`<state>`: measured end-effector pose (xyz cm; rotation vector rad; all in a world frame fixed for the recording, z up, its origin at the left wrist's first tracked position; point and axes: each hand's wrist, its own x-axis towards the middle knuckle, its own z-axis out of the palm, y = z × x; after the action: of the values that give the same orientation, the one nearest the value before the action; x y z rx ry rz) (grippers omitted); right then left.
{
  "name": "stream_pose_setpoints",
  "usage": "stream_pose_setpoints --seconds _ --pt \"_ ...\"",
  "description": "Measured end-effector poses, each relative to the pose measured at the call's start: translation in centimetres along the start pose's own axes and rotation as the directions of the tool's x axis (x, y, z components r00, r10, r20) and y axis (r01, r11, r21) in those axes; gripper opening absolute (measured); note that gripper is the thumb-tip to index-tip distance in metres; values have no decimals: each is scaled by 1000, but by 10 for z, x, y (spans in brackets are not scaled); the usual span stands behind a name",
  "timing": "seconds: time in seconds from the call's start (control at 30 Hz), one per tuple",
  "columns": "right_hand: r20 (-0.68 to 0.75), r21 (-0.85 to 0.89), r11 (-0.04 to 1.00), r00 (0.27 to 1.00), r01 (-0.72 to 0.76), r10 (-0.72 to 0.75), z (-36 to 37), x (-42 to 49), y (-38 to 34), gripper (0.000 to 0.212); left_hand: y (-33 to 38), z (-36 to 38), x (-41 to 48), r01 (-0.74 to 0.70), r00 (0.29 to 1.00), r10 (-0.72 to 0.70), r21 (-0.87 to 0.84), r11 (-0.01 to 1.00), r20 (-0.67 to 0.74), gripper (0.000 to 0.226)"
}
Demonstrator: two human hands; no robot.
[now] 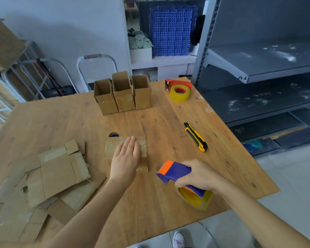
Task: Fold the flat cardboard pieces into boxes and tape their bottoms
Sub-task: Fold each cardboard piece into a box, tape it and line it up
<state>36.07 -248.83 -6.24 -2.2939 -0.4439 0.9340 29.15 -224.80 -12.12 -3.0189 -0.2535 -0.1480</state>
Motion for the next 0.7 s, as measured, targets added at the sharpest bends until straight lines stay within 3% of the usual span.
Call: stream_pose_setpoints --seconds 0.33,0.53,0.7 --pt "109 324 932 972 165 -210 -38 -17 5 36 -10 0 3 -54 998 54 -41 998 13 100" --pt "132 346 905 942 249 -309 -45 -18 -3 42 -14 -8 5 -73 997 70 -134 988 -26 91" --pt "127 332 904 937 268 -324 -50 -17 -6 43 -11 1 2 -49 998 48 -25 999 -29 107"
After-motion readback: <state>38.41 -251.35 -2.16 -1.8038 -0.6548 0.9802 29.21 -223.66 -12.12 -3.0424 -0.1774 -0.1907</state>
